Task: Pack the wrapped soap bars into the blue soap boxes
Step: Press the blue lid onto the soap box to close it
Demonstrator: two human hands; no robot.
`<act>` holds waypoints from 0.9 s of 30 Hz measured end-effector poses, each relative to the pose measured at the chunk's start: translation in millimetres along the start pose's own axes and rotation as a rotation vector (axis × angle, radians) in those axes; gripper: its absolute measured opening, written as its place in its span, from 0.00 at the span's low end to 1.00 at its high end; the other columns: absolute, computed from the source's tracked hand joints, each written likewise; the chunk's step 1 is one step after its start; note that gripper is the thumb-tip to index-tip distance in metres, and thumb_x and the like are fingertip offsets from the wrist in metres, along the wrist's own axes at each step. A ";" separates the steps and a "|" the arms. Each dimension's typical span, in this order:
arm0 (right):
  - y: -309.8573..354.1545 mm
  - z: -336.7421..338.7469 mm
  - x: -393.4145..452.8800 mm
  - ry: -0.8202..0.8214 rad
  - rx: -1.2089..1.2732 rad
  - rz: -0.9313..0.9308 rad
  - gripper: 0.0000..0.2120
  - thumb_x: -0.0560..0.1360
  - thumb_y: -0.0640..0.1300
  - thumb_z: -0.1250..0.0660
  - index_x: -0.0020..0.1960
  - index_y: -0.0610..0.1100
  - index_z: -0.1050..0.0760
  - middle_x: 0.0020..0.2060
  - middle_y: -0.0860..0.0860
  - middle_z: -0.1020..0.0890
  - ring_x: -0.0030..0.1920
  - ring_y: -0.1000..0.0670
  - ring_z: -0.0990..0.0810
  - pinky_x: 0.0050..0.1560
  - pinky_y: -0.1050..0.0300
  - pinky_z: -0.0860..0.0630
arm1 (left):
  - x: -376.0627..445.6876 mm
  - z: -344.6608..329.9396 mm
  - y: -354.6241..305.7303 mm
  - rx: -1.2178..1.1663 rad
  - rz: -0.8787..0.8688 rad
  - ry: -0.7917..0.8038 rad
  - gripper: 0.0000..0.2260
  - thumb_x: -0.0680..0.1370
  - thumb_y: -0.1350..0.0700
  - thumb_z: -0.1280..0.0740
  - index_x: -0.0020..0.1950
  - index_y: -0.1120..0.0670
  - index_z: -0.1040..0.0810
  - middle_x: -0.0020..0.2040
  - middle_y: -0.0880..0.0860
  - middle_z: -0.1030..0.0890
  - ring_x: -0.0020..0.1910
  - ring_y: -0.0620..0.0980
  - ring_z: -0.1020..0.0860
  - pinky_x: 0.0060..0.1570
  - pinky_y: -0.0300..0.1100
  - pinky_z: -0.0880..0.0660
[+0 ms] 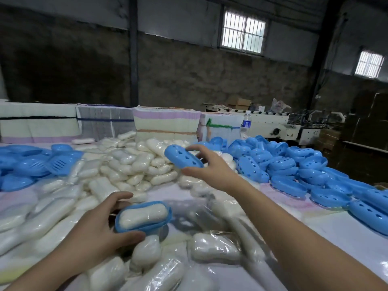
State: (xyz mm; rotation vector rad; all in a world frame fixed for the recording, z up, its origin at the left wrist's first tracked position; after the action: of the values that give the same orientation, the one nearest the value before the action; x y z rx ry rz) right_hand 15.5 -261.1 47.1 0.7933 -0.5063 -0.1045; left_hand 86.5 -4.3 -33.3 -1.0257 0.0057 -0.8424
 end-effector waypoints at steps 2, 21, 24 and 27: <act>24.4 -29.9 -12.2 0.161 0.028 0.025 0.25 0.67 0.57 0.24 0.61 0.66 0.29 0.50 0.55 0.23 0.47 0.56 0.22 0.42 0.62 0.23 | -0.3 -0.2 1.5 -0.023 0.018 0.003 0.38 0.51 0.37 0.18 0.57 0.28 0.30 0.53 0.29 0.20 0.50 0.33 0.20 0.47 0.32 0.26; 25.3 -84.8 -42.8 0.385 -0.068 0.178 0.27 0.67 0.56 0.26 0.64 0.66 0.28 0.60 0.59 0.24 0.57 0.58 0.25 0.57 0.54 0.23 | 2.8 5.7 10.1 -0.158 0.091 -0.052 0.42 0.51 0.43 0.17 0.61 0.33 0.29 0.51 0.44 0.16 0.49 0.41 0.17 0.50 0.44 0.19; 29.2 -85.9 -46.0 0.397 -0.060 0.212 0.27 0.64 0.59 0.27 0.63 0.68 0.28 0.61 0.60 0.25 0.60 0.59 0.26 0.57 0.58 0.25 | 1.8 5.6 8.9 -0.171 0.100 -0.044 0.41 0.50 0.42 0.17 0.61 0.35 0.28 0.49 0.44 0.15 0.47 0.42 0.16 0.47 0.40 0.19; 29.2 -86.1 -48.4 0.412 -0.020 0.225 0.27 0.65 0.57 0.27 0.63 0.67 0.27 0.62 0.61 0.25 0.61 0.59 0.25 0.58 0.55 0.24 | 1.1 7.4 5.7 -0.147 0.110 -0.055 0.40 0.49 0.39 0.18 0.59 0.35 0.27 0.46 0.40 0.16 0.45 0.40 0.16 0.40 0.33 0.22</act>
State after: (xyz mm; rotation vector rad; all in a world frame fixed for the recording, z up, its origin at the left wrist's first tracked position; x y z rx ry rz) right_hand 11.0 -170.8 -2.2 0.7094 -0.2000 0.2579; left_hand 93.6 2.0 -33.1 -1.1758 0.0780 -0.7211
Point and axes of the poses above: each hand's wrist, its own x-axis towards the middle knuckle, its own z-axis out of the back of the hand, y = z × x, the point moved 6 cm from there along x, towards the middle knuckle
